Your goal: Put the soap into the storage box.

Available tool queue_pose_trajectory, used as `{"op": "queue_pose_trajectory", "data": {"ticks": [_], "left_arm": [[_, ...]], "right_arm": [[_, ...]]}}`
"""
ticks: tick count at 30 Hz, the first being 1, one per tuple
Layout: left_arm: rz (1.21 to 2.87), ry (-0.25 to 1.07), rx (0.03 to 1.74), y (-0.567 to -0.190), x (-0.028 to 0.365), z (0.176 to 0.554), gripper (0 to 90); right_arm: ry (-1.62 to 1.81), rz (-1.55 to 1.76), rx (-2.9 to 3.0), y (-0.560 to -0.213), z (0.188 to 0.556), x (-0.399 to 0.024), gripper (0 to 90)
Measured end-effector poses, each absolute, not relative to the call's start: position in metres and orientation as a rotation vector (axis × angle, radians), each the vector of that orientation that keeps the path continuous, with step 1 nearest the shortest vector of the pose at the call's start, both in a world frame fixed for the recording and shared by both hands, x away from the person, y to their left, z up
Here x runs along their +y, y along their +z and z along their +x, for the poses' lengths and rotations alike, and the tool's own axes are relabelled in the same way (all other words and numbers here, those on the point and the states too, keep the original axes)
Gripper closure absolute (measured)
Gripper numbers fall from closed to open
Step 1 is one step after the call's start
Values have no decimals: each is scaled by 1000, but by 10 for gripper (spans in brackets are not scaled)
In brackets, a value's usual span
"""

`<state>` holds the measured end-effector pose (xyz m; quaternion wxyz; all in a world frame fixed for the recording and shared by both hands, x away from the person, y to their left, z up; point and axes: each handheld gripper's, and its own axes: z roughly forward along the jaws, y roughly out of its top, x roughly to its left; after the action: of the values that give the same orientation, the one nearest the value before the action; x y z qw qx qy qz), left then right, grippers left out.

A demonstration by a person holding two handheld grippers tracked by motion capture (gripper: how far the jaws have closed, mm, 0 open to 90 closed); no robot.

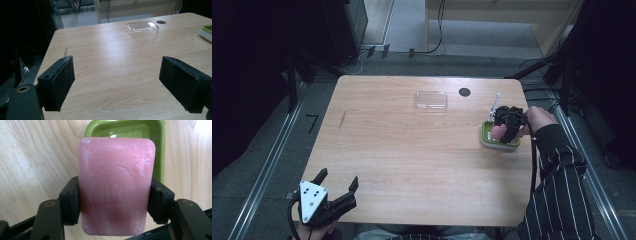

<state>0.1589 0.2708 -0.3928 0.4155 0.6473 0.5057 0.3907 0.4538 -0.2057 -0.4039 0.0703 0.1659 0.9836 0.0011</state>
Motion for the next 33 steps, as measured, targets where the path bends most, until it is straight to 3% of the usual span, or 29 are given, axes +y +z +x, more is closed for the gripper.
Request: {"op": "queue_pose_trajectory", "data": {"ticks": [33], "left_arm": [[1594,1025,1330,-393,281,142,134]], "right_arm": [[2,451,2988,-427,481,-212,387]]}}
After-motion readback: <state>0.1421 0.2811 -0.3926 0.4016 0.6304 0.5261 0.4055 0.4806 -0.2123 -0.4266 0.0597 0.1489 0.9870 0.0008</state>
